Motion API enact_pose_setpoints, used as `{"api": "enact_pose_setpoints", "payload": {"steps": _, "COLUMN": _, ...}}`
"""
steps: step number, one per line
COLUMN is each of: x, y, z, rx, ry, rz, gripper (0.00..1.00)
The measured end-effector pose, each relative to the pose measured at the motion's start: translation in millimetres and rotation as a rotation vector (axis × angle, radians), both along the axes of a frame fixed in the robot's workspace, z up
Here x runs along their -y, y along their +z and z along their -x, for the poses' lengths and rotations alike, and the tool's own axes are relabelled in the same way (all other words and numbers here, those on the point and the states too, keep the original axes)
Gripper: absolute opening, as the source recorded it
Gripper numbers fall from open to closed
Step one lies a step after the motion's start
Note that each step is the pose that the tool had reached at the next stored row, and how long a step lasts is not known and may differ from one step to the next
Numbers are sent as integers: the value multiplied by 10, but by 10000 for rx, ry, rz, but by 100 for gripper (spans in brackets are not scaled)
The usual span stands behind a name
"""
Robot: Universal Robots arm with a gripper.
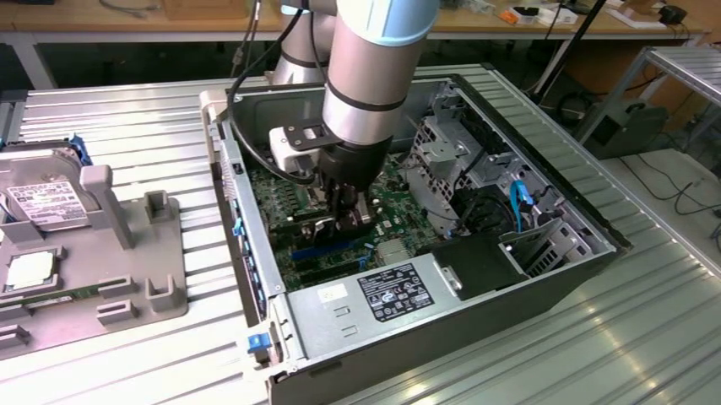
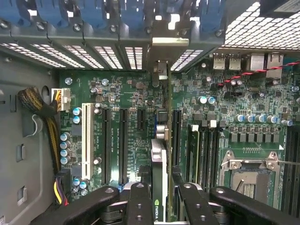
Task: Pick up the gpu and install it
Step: 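Insert the gpu into the slot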
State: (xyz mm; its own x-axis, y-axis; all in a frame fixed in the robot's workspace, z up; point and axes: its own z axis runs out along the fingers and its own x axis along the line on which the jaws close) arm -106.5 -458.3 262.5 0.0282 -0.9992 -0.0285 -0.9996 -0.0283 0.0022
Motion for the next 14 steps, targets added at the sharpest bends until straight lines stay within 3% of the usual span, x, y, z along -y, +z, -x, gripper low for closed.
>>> {"api": "enact_pose_setpoints", "payload": {"steps": 5, "x": 8, "y": 38, "z": 11, "rx": 3, "ry": 0, "rz": -5, "gripper": 27}}
{"api": "enact_pose_setpoints", "payload": {"steps": 6, "x": 61, "y": 39, "z": 12, "rx": 1, "ry": 0, "rz": -2, "gripper": 27}}
{"api": "enact_pose_setpoints", "payload": {"steps": 12, "x": 79, "y": 30, "z": 22, "rx": 1, "ry": -12, "rz": 2, "gripper": 27}}
{"api": "enact_pose_setpoints", "payload": {"steps": 14, "x": 114, "y": 30, "z": 22, "rx": 2, "ry": -15, "rz": 11, "gripper": 27}}
